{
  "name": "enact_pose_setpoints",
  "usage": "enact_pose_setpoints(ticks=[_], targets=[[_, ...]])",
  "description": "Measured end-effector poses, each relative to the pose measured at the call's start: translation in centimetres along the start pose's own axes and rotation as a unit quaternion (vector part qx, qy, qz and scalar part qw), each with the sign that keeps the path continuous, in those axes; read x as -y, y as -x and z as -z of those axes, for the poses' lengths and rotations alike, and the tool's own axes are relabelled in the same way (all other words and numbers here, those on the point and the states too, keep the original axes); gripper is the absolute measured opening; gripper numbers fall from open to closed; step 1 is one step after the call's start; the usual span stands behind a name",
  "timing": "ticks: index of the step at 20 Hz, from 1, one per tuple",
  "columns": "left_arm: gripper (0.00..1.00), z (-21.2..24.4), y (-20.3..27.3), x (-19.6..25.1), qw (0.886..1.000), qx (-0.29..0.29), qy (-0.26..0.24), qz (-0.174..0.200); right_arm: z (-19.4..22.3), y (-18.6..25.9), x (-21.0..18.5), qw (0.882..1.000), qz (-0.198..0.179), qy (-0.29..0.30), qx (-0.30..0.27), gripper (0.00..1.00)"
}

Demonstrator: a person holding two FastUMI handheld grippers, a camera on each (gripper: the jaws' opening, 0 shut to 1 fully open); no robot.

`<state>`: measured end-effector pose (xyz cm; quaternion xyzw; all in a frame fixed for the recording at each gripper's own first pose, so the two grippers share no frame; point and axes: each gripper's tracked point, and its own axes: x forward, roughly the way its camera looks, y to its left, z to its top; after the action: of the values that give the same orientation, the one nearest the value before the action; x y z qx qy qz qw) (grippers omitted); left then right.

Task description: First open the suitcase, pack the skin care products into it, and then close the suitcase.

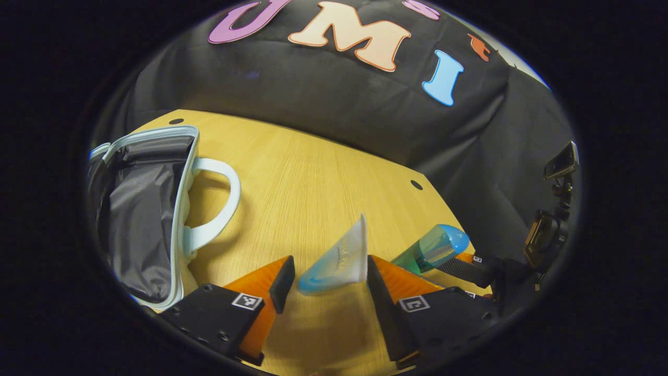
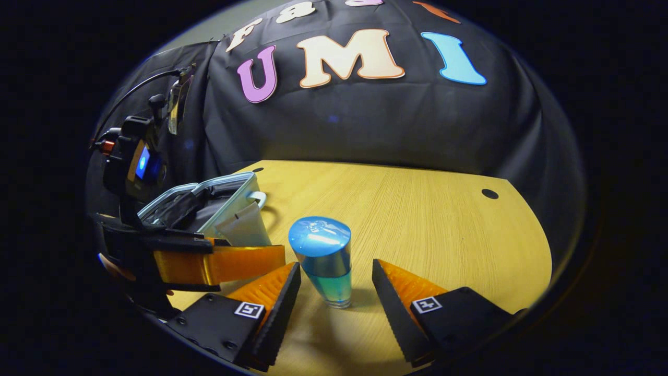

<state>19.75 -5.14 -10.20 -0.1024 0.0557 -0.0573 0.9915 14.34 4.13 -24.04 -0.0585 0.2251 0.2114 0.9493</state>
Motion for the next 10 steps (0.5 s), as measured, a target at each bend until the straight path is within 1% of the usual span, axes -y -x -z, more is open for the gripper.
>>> enact_pose_setpoints(ticks=[1,2,3,4,5,6,7,9,10], targets=[[0.75,0.3,-0.2,0.0,1.000,-0.005,0.001,0.000,0.3,0.0,0.1,1.000,-0.001,0.000,-0.002,0.86],[0.72,0.5,-0.5,-0.4,1.000,-0.006,0.000,-0.006,0.5,-0.1,0.2,1.000,0.001,0.002,-0.005,0.80],[0.59,0.6,-0.6,-0.4,1.000,-0.008,0.003,-0.003,0.6,-0.4,0.2,1.000,-0.001,0.002,-0.006,0.85],[0.47,0.5,-0.6,-0.5,1.000,-0.004,0.007,-0.004,0.7,-0.5,0.2,1.000,-0.001,0.002,-0.008,0.77],[0.45,0.2,-1.1,-0.4,1.000,0.001,0.012,-0.004,0.9,-0.6,0.3,1.000,-0.001,0.003,-0.010,0.74],[0.36,0.0,-0.6,-0.8,1.000,0.006,0.016,-0.008,1.0,-0.7,0.2,1.000,-0.001,0.003,-0.012,0.75],[0.29,-0.2,-0.6,-1.1,1.000,0.009,0.019,-0.011,1.0,-0.8,0.1,1.000,0.000,0.004,-0.012,0.74],[0.25,-0.5,0.0,-1.4,1.000,0.008,0.020,-0.017,1.0,-0.8,0.2,1.000,0.002,0.007,-0.010,0.74],[0.23,-0.9,0.4,-1.3,1.000,0.012,0.022,-0.014,1.0,-0.8,0.2,1.000,0.003,0.009,-0.008,0.69]])
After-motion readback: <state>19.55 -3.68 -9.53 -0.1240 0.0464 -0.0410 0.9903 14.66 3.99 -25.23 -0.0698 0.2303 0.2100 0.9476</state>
